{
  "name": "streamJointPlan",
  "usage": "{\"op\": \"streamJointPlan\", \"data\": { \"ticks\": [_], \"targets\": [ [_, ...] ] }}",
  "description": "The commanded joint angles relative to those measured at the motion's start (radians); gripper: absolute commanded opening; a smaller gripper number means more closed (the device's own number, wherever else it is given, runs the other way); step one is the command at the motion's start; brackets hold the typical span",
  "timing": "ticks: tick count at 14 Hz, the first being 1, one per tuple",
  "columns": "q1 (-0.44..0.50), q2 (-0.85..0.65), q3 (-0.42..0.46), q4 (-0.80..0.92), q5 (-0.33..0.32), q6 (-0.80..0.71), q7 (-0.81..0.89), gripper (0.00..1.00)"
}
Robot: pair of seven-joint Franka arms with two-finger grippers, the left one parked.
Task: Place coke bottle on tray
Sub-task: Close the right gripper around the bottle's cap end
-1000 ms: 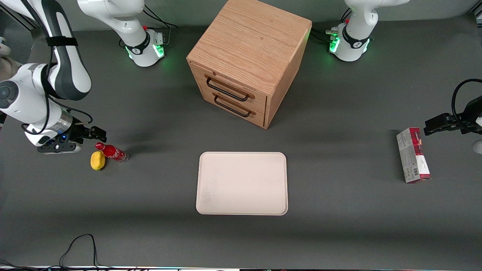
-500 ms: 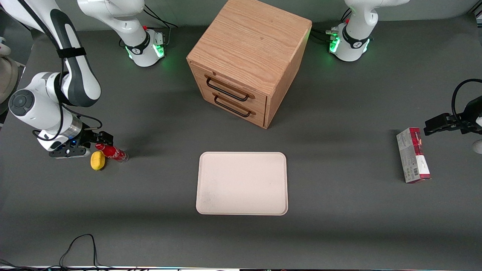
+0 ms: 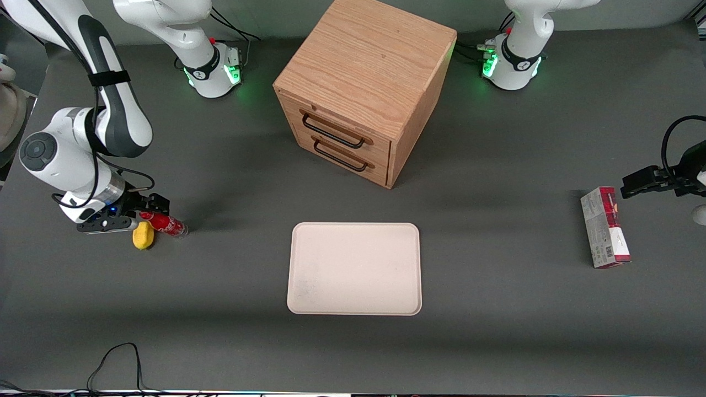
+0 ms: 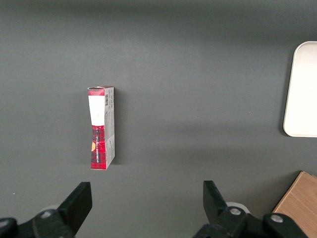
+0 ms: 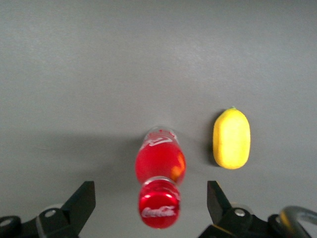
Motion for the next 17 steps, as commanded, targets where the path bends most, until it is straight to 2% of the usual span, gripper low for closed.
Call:
{"op": "streamJointPlan", "data": {
  "ticks": [1, 7, 8, 9, 11, 14, 15, 17],
  "targets": [
    [0.005, 0.011, -0.003, 0.009, 0.008, 0.013, -0.047, 1.0],
    [0.002, 0.014, -0.009, 0.009, 0.01, 0.017, -0.055, 1.0],
    [0.002, 0.014, -0.011, 0.009, 0.01, 0.014, -0.055, 0.97],
    [0.002, 0.014, -0.011, 0.009, 0.008, 0.013, -0.055, 0.84],
    [0.002, 0.014, -0.011, 0.009, 0.008, 0.01, -0.055, 0.51],
    [0.002, 0.011, -0.011, 0.009, 0.008, 0.008, -0.055, 0.17],
    [0.002, 0.011, -0.011, 0.009, 0.008, 0.008, -0.055, 0.11],
    [0.002, 0.009, -0.012, 0.01, 0.008, -0.006, -0.055, 0.1]
  ]
}}
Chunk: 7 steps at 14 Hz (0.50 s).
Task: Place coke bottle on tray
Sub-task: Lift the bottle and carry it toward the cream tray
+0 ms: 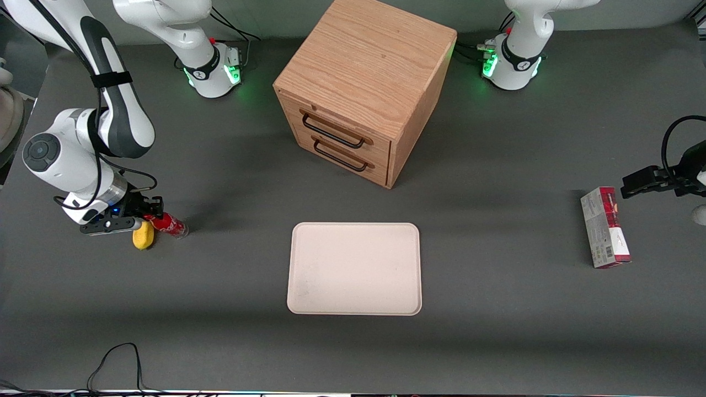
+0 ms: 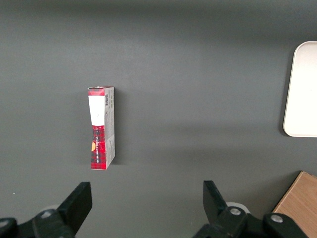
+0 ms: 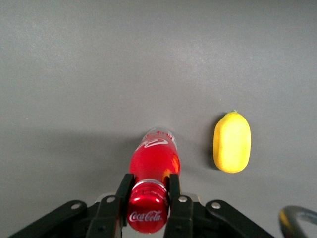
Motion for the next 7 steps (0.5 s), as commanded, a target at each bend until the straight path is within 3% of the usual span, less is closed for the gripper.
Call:
{"op": "streamJointPlan", "data": {
  "ticks": [1, 3, 7],
  "targets": [
    [0.002, -0.001, -0.006, 0.011, 0.008, -0.012, -0.029, 0.1],
    [0.002, -0.012, -0.006, 0.052, 0.01, -0.073, -0.029, 0.1],
    [0.002, -0.035, -0.007, 0.314, 0.008, -0.432, -0.029, 0.1]
  ]
}}
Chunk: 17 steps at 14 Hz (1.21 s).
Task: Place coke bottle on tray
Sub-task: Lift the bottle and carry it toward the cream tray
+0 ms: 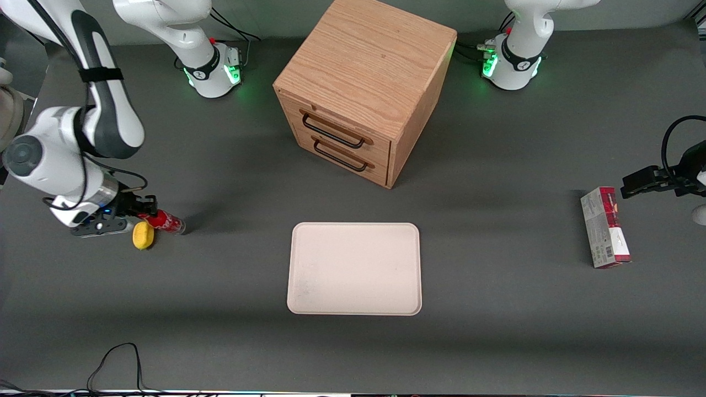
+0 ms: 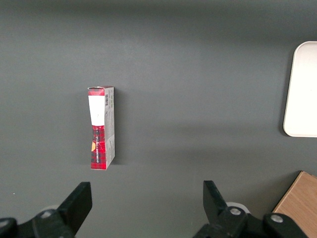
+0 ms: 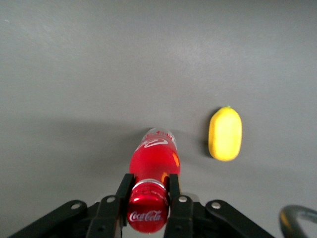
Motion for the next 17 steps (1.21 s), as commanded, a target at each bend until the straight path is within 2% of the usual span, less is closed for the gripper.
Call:
{"op": "streamJointPlan", "data": {
  "ticks": [1, 5, 8, 12, 17],
  "targets": [
    [0.002, -0.021, -0.007, 0.222, 0.008, -0.262, -0.03, 0.1],
    [0.002, -0.019, -0.009, 0.521, 0.008, -0.583, -0.043, 0.1],
    [0.002, -0.016, -0.007, 0.695, 0.008, -0.732, -0.041, 0.1],
    [0.039, 0.001, 0.031, 0.725, 0.007, -0.745, -0.021, 0.1],
    [0.262, 0.238, 0.094, 1.006, -0.001, -0.736, 0.186, 0.09]
  ]
}}
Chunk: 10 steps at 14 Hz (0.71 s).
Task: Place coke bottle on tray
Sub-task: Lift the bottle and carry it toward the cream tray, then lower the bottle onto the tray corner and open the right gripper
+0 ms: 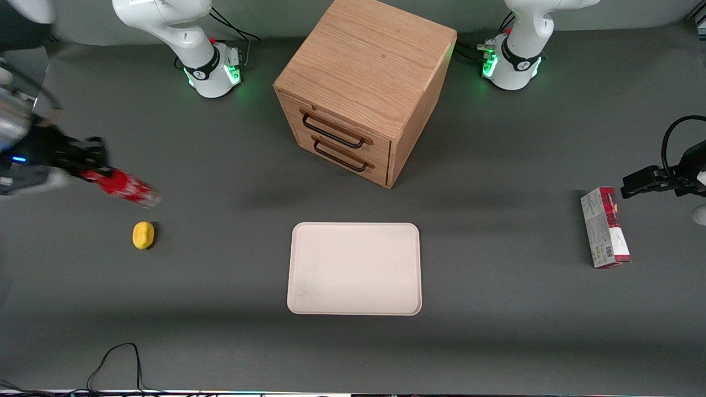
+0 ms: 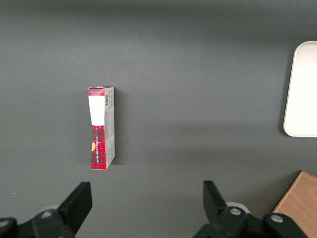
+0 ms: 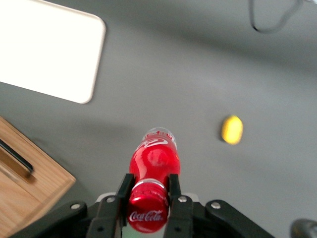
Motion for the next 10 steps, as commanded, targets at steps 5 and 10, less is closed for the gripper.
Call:
{"op": "streamJointPlan", "data": {
  "ticks": [5, 10],
  "targets": [
    [0.294, 0.225, 0.003, 0.268, -0.009, -0.005, 0.22, 0.07],
    [0.356, 0.274, 0.002, 0.254, -0.017, 0.065, 0.234, 0.07]
  ]
}}
